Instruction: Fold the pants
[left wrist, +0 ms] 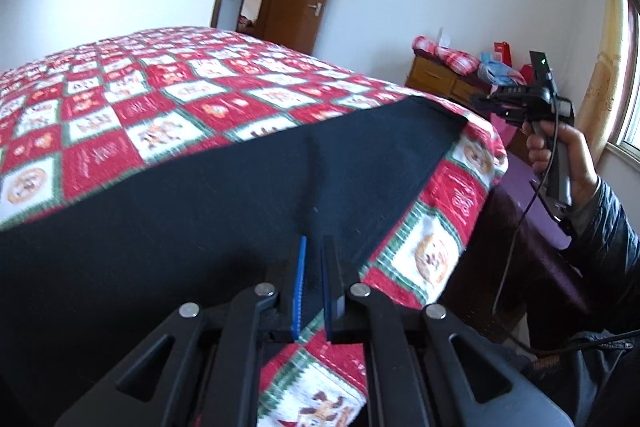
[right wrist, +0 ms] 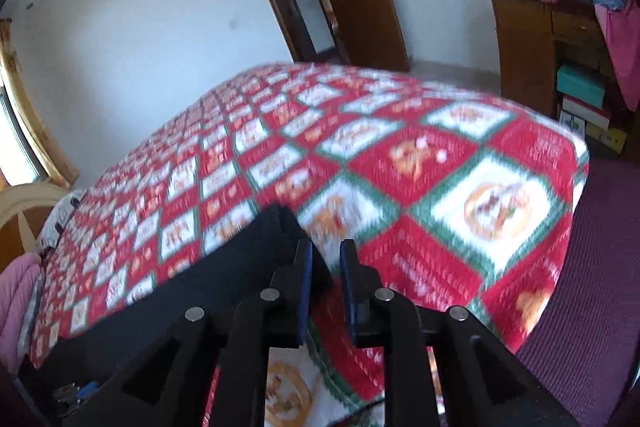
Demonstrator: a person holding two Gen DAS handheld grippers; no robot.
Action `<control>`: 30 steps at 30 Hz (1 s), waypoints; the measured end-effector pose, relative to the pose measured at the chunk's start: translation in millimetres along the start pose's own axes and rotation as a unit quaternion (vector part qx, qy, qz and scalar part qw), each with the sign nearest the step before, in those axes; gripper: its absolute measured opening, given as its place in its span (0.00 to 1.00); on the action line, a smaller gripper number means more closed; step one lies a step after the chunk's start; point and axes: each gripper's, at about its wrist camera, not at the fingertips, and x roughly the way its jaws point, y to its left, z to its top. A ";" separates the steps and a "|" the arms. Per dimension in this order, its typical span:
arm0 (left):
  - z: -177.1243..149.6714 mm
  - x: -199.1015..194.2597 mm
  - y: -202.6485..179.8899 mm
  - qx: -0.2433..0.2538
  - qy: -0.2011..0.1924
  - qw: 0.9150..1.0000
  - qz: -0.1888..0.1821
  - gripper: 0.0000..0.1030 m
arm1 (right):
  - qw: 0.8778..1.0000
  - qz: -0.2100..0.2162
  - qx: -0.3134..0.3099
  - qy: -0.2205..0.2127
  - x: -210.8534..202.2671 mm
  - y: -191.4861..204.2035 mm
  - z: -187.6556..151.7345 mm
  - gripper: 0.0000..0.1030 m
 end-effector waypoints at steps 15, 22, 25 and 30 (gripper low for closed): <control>-25.1 20.4 0.4 0.001 0.044 0.999 0.009 0.13 | 0.991 0.058 -0.026 0.114 104.9 39.1 12.9 0.14; -28.2 19.5 4.9 -0.022 0.038 0.999 -0.006 0.13 | 0.985 0.151 -0.072 0.031 56.2 47.5 19.8 0.05; -28.8 19.8 5.6 -0.024 0.037 0.999 -0.008 0.13 | 0.986 0.131 -0.098 0.001 46.6 51.6 21.6 0.05; -28.3 17.8 2.3 -0.011 0.039 0.999 -0.001 0.13 | 0.996 -0.001 -0.067 0.053 90.3 23.9 12.4 0.12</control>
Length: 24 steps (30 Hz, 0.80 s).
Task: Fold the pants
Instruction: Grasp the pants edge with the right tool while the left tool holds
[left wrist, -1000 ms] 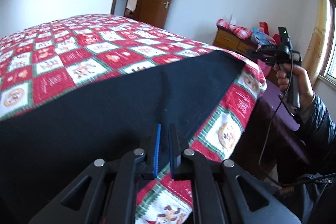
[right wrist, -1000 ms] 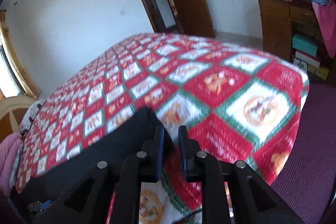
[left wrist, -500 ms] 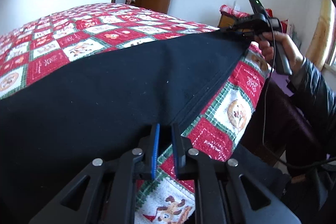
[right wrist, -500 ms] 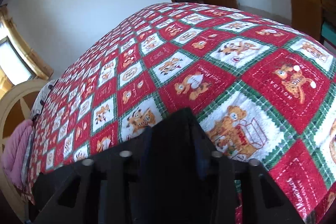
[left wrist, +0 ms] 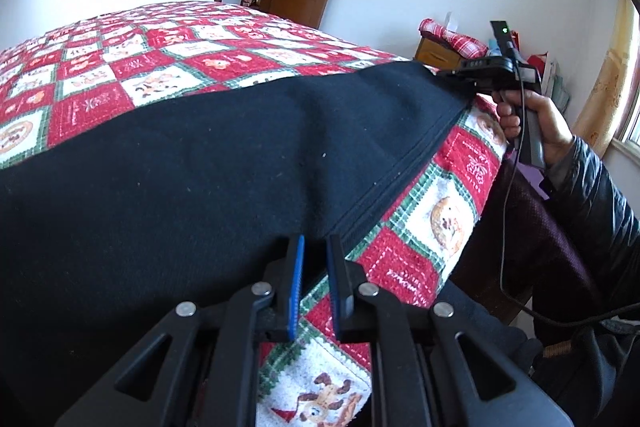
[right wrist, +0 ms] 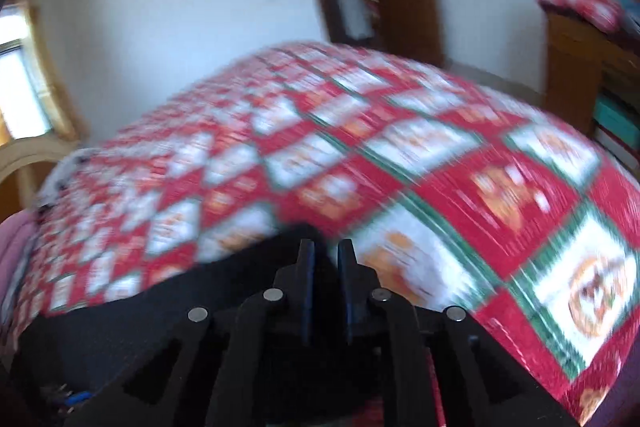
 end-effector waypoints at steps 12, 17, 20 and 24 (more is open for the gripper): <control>-3.7 -4.6 0.0 0.006 0.000 1.000 0.002 0.13 | 0.995 0.069 -0.071 -0.012 -50.6 56.6 -22.7 0.52; -5.8 -7.3 -0.5 0.008 -0.002 1.000 0.001 0.13 | 0.973 0.117 -0.197 0.043 -37.2 138.1 -74.2 0.52; -6.2 -12.1 -1.4 0.013 -0.006 1.000 0.009 0.14 | 0.959 0.052 -0.270 0.064 -27.2 159.5 -103.4 0.52; -6.2 -23.8 0.7 0.013 -0.027 0.999 0.038 0.40 | 0.947 0.015 -0.302 0.110 -17.3 151.8 -123.5 0.52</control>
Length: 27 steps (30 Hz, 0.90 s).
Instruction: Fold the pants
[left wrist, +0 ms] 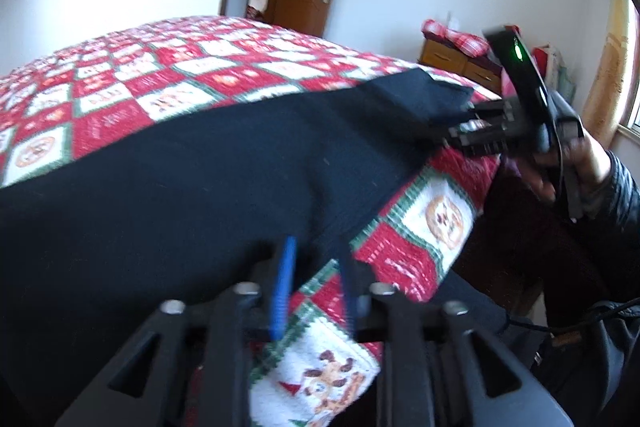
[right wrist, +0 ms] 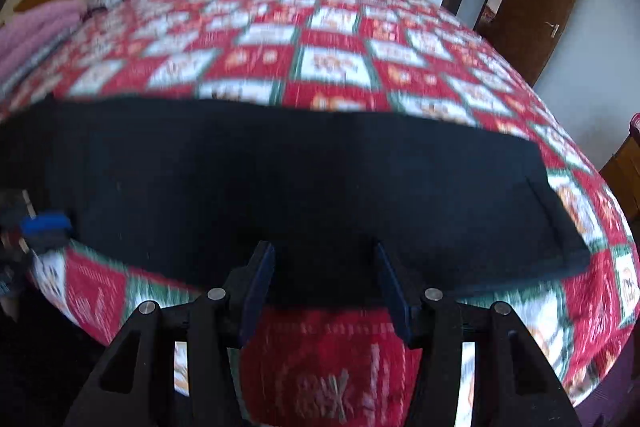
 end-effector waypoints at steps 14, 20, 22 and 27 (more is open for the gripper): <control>-8.2 -122.3 126.7 -0.131 -0.087 0.966 0.203 0.68 | 1.000 -0.010 -0.019 0.016 6.0 2.2 -3.8 0.52; -44.6 -126.3 161.4 -0.158 -0.048 0.959 0.230 0.70 | 1.000 -0.013 -0.022 0.015 7.4 4.3 -3.3 0.53; -57.0 -128.0 147.5 -0.122 -0.042 0.958 0.256 0.75 | 1.000 -0.011 -0.023 0.015 8.0 3.3 -3.1 0.53; -67.2 -135.0 126.7 -0.083 -0.035 0.961 0.263 0.81 | 1.000 -0.006 -0.026 0.014 8.3 2.3 -3.5 0.53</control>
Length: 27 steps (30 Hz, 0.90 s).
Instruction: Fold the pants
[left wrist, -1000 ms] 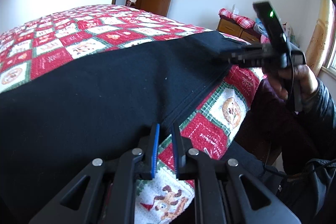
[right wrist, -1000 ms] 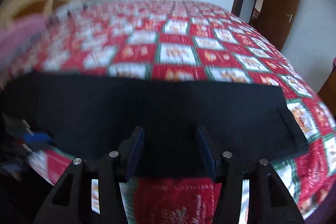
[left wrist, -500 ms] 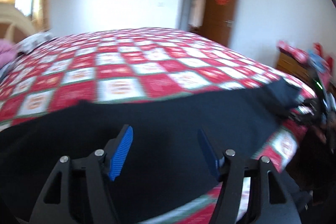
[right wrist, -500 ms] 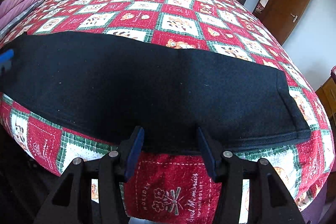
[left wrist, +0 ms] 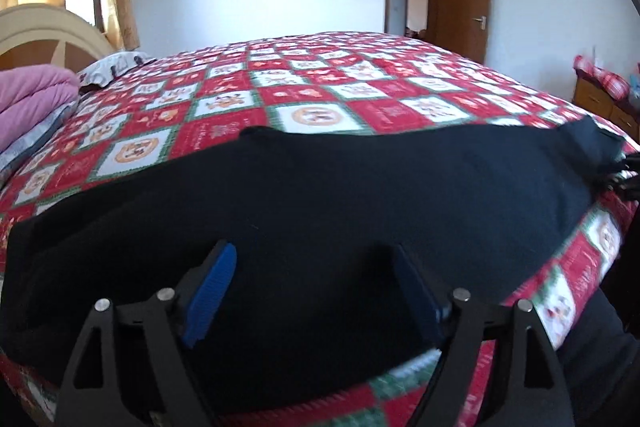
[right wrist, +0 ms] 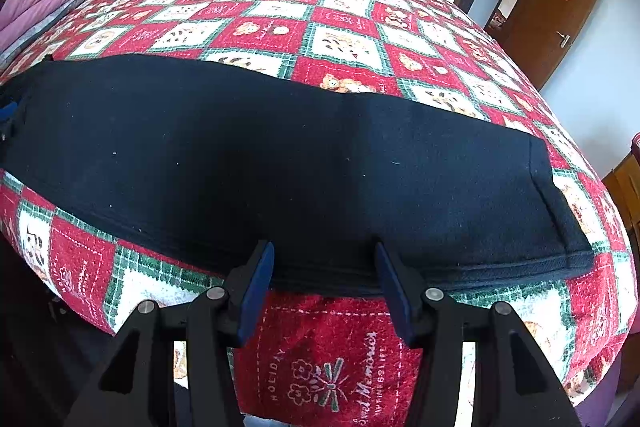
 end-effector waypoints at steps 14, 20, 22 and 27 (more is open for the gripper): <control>25.5 4.0 -29.6 0.009 0.039 0.999 -0.037 0.90 | 1.000 0.007 0.022 -0.006 -0.6 -2.6 1.5 0.55; 21.5 11.7 -24.3 -0.006 0.064 0.998 -0.017 0.90 | 0.997 0.022 0.068 -0.029 -24.3 -34.8 7.8 0.54; 18.8 10.4 -18.7 -0.029 0.065 0.997 -0.021 0.90 | 0.993 0.025 0.106 -0.038 -33.6 -66.3 5.9 0.54; 21.9 12.7 -21.3 -0.028 0.061 0.998 -0.015 0.90 | 0.968 0.059 0.235 -0.060 -56.1 -156.4 -14.6 0.52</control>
